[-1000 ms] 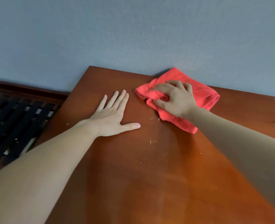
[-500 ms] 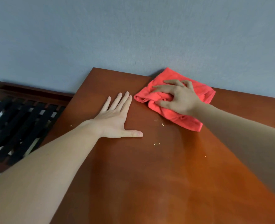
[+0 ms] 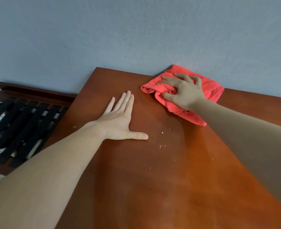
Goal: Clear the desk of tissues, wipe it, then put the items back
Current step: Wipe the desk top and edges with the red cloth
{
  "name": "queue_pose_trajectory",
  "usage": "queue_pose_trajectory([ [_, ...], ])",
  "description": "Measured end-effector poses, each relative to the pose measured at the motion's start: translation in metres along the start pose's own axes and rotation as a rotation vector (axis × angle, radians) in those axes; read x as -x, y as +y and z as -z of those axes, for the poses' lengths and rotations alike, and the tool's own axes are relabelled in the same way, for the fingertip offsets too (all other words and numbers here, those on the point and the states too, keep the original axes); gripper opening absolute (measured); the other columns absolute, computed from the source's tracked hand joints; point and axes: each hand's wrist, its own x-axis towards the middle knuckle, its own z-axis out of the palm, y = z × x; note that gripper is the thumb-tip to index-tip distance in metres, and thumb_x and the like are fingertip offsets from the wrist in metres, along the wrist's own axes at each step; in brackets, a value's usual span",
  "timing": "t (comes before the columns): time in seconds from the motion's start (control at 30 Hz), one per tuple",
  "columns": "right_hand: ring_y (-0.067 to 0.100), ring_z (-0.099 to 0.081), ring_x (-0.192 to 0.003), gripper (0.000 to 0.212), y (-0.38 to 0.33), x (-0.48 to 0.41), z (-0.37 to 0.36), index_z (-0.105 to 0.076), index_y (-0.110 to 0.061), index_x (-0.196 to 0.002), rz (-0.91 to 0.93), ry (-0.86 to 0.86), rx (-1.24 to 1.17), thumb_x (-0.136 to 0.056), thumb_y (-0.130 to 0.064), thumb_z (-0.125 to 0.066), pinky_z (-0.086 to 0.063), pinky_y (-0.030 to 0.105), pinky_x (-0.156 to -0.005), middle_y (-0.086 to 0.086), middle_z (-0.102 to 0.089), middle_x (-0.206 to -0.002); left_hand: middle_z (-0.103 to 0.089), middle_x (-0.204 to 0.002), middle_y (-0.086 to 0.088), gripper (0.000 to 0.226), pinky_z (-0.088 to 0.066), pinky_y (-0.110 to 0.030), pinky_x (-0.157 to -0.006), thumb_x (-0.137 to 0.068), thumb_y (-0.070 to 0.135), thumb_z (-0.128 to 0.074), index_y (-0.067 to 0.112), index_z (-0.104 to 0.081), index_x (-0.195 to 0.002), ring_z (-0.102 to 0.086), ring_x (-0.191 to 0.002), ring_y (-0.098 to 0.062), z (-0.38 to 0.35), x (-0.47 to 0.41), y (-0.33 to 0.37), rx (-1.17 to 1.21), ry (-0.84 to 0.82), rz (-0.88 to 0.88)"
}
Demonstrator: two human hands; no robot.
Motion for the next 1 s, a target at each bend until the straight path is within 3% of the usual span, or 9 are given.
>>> queue_pose_trajectory([
  [0.13,0.010,-0.028,-0.140,0.042,-0.046,0.007,-0.010,-0.055,-0.047,-0.126,-0.127,0.087,-0.059,-0.084,-0.051,-0.053,-0.012,0.049,-0.112,-0.021,-0.051,-0.138,0.039,-0.155,-0.001,0.142,0.015,-0.041,-0.121,-0.054,0.099,-0.029,0.011,0.030,-0.149,0.037,-0.141,-0.011,0.000,0.000,0.002,0.001,-0.001,-0.005],
  [0.27,0.005,-0.032,-0.137,0.046,-0.045,0.045,-0.005,-0.058,-0.051,-0.120,0.096,-0.016,-0.099,-0.074,-0.052,-0.052,-0.012,0.044,-0.110,-0.030,-0.052,-0.133,0.039,-0.155,-0.004,0.141,0.018,-0.038,-0.119,-0.057,0.097,-0.031,0.009,0.029,-0.149,0.038,-0.140,-0.012,0.001,0.002,0.002,0.005,0.015,0.005],
  [0.33,0.004,-0.030,-0.138,0.050,-0.026,0.040,0.002,-0.056,-0.055,-0.120,0.118,-0.059,-0.063,-0.070,-0.054,-0.049,-0.012,0.044,-0.109,-0.033,-0.047,-0.137,0.038,-0.155,-0.006,0.138,0.018,-0.039,-0.119,-0.060,0.095,-0.030,0.007,0.028,-0.149,0.038,-0.141,-0.015,-0.001,0.007,0.004,0.004,0.013,0.023],
  [0.5,0.015,-0.020,-0.145,0.046,-0.054,0.026,-0.010,-0.051,-0.047,-0.130,-0.303,0.082,-0.022,-0.085,-0.055,-0.051,-0.004,0.057,-0.113,-0.023,-0.041,-0.147,0.036,-0.156,-0.008,0.130,0.014,-0.044,-0.121,-0.065,0.092,-0.023,0.007,0.026,-0.150,0.035,-0.143,-0.017,-0.006,0.016,0.010,-0.009,-0.013,0.039],
  [0.6,0.012,-0.022,-0.143,0.042,-0.085,0.050,-0.018,-0.054,-0.048,-0.126,-0.143,0.037,-0.057,-0.084,-0.054,-0.053,-0.004,0.055,-0.113,-0.028,-0.045,-0.141,0.035,-0.157,-0.010,0.127,0.014,-0.043,-0.121,-0.067,0.091,-0.020,0.007,0.026,-0.150,0.035,-0.143,-0.018,-0.005,0.019,0.011,-0.020,-0.014,0.036],
  [0.73,0.010,-0.017,-0.146,0.048,-0.042,0.061,0.002,-0.053,-0.058,-0.123,0.133,-0.115,-0.089,-0.075,-0.053,-0.055,-0.001,0.057,-0.113,-0.037,-0.038,-0.142,0.037,-0.156,-0.007,0.127,0.014,-0.038,-0.121,-0.065,0.091,-0.017,0.007,0.026,-0.150,0.035,-0.143,-0.015,-0.013,0.031,0.010,-0.035,-0.008,0.020],
  [0.83,0.021,0.004,-0.150,0.047,-0.047,0.058,-0.002,-0.042,-0.061,-0.131,-0.001,-0.109,0.005,-0.085,-0.054,-0.048,0.012,0.069,-0.109,-0.030,-0.022,-0.154,0.036,-0.156,-0.005,0.126,0.016,-0.035,-0.120,-0.066,0.091,-0.018,0.010,0.027,-0.150,0.034,-0.143,-0.013,-0.019,0.040,0.013,0.003,0.006,0.026],
  [0.93,0.027,0.000,-0.150,0.046,-0.089,0.065,-0.015,-0.042,-0.054,-0.135,-0.176,-0.029,-0.019,-0.090,-0.051,-0.043,0.011,0.070,-0.108,-0.023,-0.026,-0.156,0.035,-0.157,-0.006,0.125,0.016,-0.034,-0.119,-0.068,0.090,-0.021,0.009,0.026,-0.150,0.033,-0.143,-0.014,-0.023,0.049,0.017,-0.005,0.011,0.038],
  [1.0,0.026,-0.007,-0.149,0.045,-0.102,0.079,-0.015,-0.046,-0.050,-0.133,-0.137,-0.030,-0.047,-0.088,-0.048,-0.046,0.006,0.068,-0.111,-0.023,-0.034,-0.152,0.034,-0.157,-0.007,0.128,0.014,-0.036,-0.121,-0.065,0.091,-0.020,0.008,0.026,-0.150,0.033,-0.144,-0.015,-0.024,0.056,0.021,-0.016,0.010,0.028],
])
